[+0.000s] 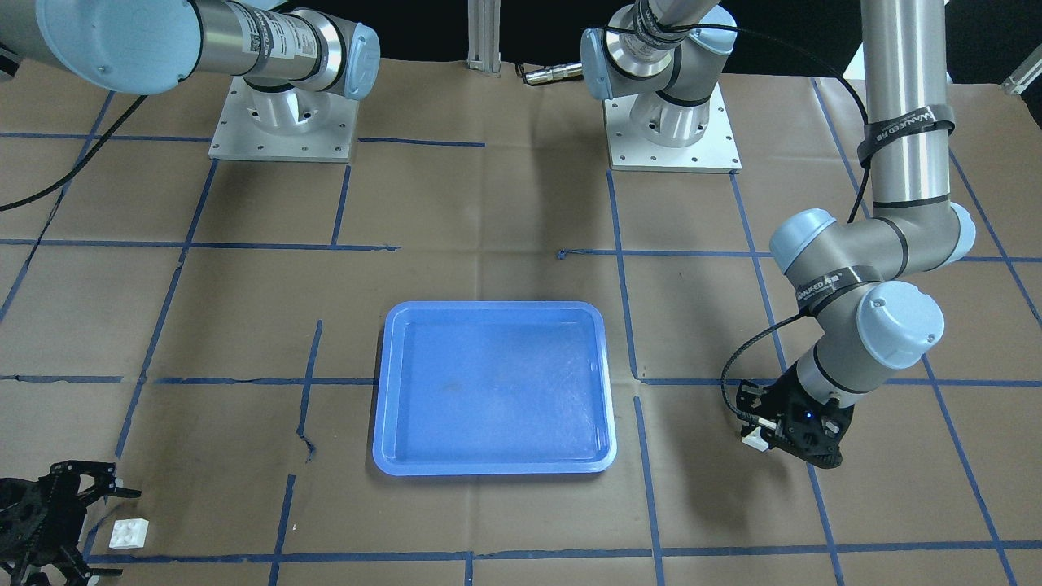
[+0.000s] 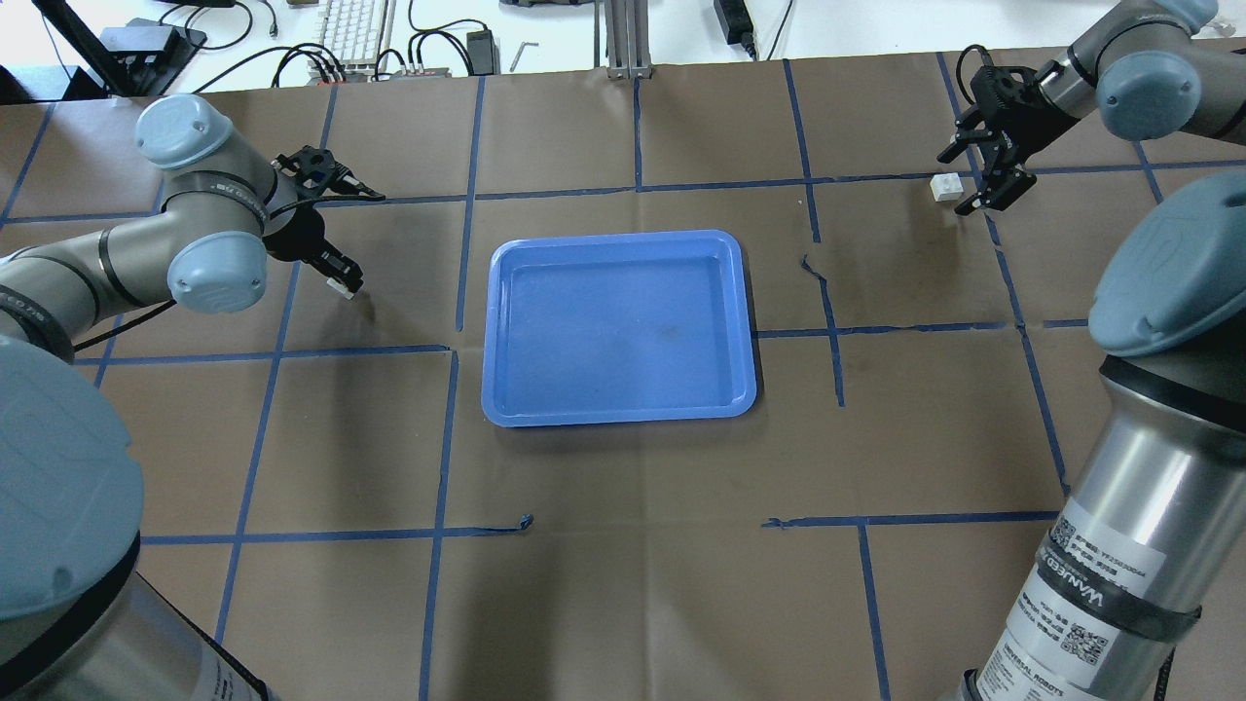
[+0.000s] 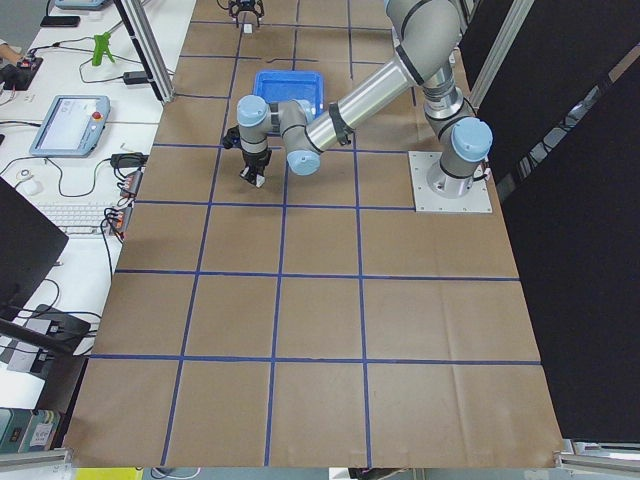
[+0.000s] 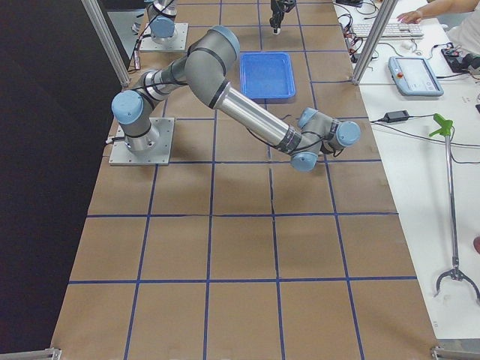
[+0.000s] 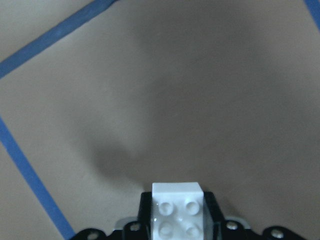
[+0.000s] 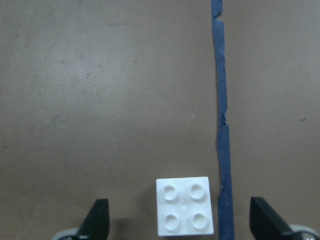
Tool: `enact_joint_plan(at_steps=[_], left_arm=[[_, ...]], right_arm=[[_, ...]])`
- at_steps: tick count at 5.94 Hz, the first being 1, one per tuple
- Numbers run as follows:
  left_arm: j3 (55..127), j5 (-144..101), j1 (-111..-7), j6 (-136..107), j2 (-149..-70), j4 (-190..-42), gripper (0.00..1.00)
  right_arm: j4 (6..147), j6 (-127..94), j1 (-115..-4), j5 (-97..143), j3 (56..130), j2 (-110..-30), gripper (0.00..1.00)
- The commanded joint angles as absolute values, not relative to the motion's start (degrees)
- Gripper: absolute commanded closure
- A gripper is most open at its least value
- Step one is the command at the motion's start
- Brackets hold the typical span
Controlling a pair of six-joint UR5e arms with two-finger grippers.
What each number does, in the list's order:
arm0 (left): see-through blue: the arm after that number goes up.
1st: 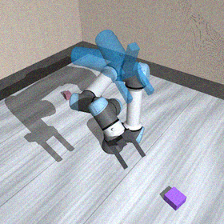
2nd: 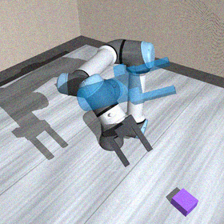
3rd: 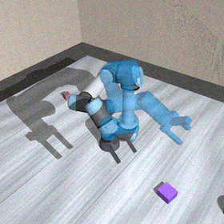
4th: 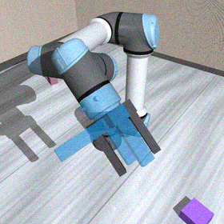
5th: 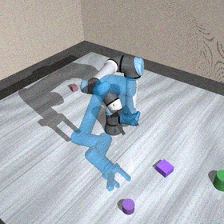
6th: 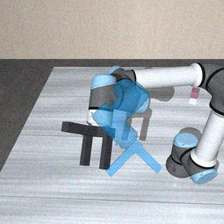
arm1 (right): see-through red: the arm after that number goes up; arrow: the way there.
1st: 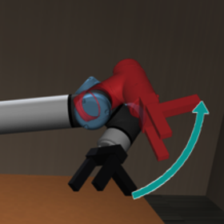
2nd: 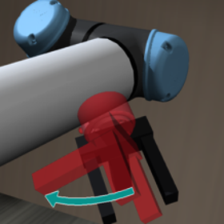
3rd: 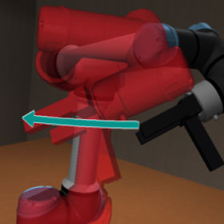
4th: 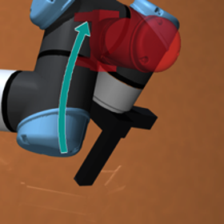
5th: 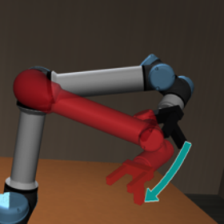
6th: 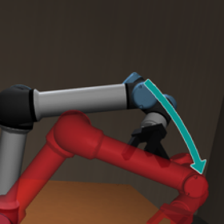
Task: Assemble white blocks and place on blue tray
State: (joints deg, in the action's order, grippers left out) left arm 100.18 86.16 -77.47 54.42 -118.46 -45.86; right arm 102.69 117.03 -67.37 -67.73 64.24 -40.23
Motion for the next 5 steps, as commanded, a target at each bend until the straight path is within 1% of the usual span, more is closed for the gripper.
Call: enact_joint_plan(at_steps=[1,2,3,4,5], left_arm=[[99.9,86.2,-87.7,62.3,-115.9,-46.4,0.79],[99.8,86.2,-94.2,62.7,-114.7,-45.9,0.79],[100.8,86.0,-99.4,67.5,-115.0,-45.5,0.8],[100.8,86.0,-102.5,69.2,-116.1,-45.6,0.81],[101.2,86.7,-107.4,69.8,-117.1,-45.7,0.82]], right_arm=[[102.3,117.3,-67.2,-67.4,63.9,-40.3,0.02],[102.7,117.4,-67.2,-67.4,63.9,-40.3,0.19],[102.7,117.4,-67.2,-67.4,63.9,-40.3,0.31],[102.7,117.4,-67.2,-67.4,63.9,-40.3,0.31],[102.7,117.3,-67.2,-67.4,63.7,-40.3,0.48]])
